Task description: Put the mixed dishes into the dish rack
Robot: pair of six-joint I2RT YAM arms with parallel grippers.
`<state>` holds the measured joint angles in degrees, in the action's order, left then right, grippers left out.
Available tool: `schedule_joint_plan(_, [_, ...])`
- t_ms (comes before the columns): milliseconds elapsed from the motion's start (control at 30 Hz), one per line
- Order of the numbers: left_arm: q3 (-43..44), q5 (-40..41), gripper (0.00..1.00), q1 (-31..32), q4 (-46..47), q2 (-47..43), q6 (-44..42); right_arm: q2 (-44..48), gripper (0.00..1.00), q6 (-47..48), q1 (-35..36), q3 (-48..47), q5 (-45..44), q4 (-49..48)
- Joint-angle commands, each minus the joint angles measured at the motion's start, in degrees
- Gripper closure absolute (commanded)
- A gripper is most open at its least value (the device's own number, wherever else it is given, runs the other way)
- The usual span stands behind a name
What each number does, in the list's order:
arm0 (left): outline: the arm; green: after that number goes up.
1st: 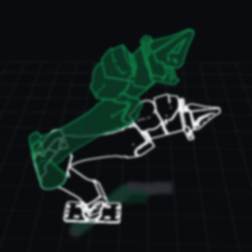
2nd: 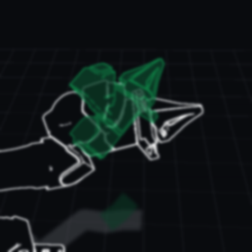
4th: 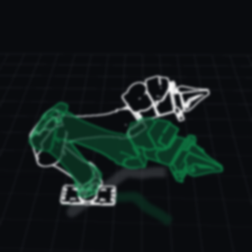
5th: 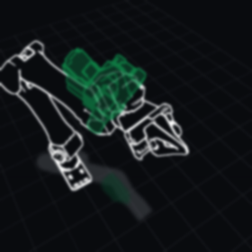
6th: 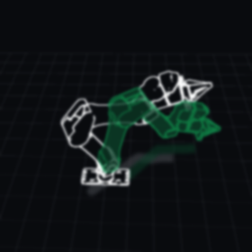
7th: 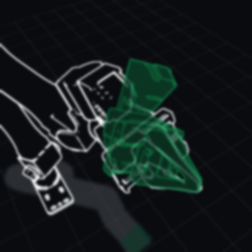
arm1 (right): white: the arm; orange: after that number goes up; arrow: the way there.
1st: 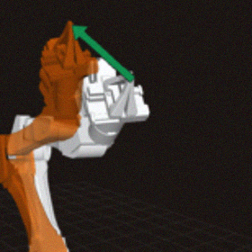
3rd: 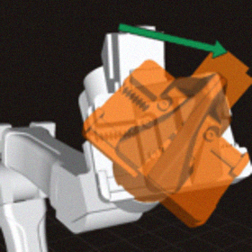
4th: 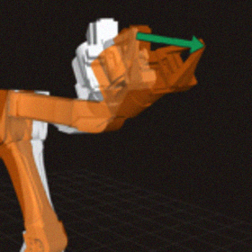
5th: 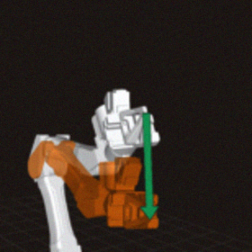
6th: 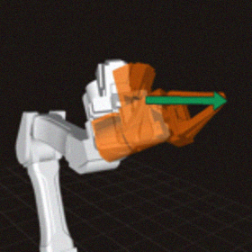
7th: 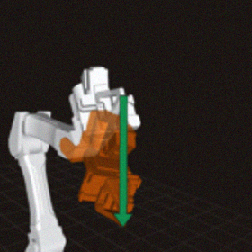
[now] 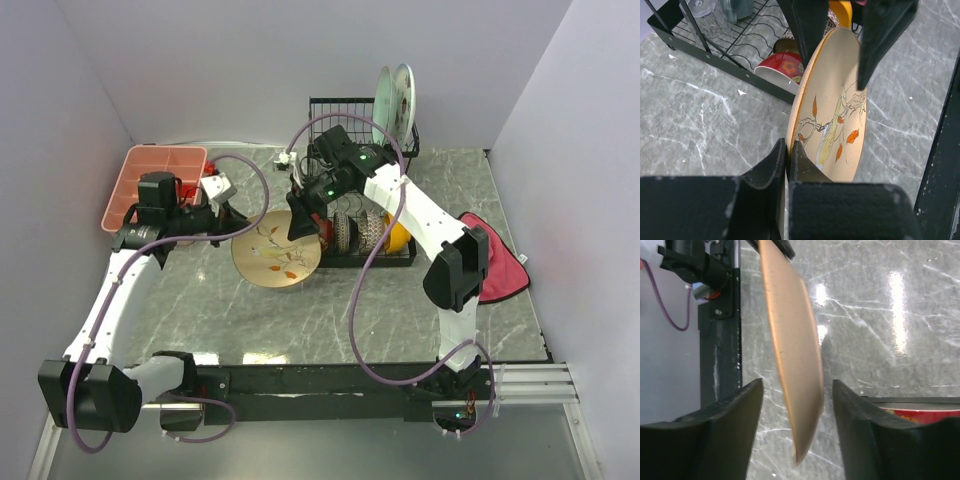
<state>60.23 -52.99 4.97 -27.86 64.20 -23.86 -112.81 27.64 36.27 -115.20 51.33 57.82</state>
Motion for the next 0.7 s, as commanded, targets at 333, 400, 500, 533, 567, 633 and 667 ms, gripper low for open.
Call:
schedule_joint_plan(333, [-1.51, -1.95, 0.94, 0.13, 13.15, -3.03, 8.29, 3.56, 1.00, -8.90, 0.38, -2.22, -6.14, -6.14])
schedule_joint_plan(400, [-2.13, 4.10, 0.81, 0.13, 17.20, -3.64, 12.59, 5.58, 1.00, -10.23, -0.41, -3.01, -9.13, -6.84])
schedule_joint_plan(500, [-2.92, 16.49, 0.63, -0.05, 26.43, -5.75, 18.31, 8.39, 1.00, -14.27, -1.55, -5.12, -17.64, -8.95])
schedule_joint_plan(533, [-3.18, 19.13, 0.58, -0.14, 29.15, -6.37, 19.02, 9.01, 1.00, -16.45, -1.82, -5.91, -20.54, -10.87])
schedule_joint_plan(567, [-3.36, 21.42, 0.56, -0.23, 34.31, -7.42, 20.15, 10.32, 1.00, -17.61, -2.08, -7.48, -23.35, -11.93])
schedule_joint_plan(633, [-3.28, 28.80, 0.50, -0.31, 38.38, -7.95, 21.83, 10.68, 1.00, -18.93, -3.30, -10.12, -29.51, -13.86])
schedule_joint_plan(667, [-3.19, 30.56, 0.47, -0.40, 41.36, -8.13, 22.97, 10.77, 1.00, -19.37, -3.57, -12.75, -32.06, -14.75])
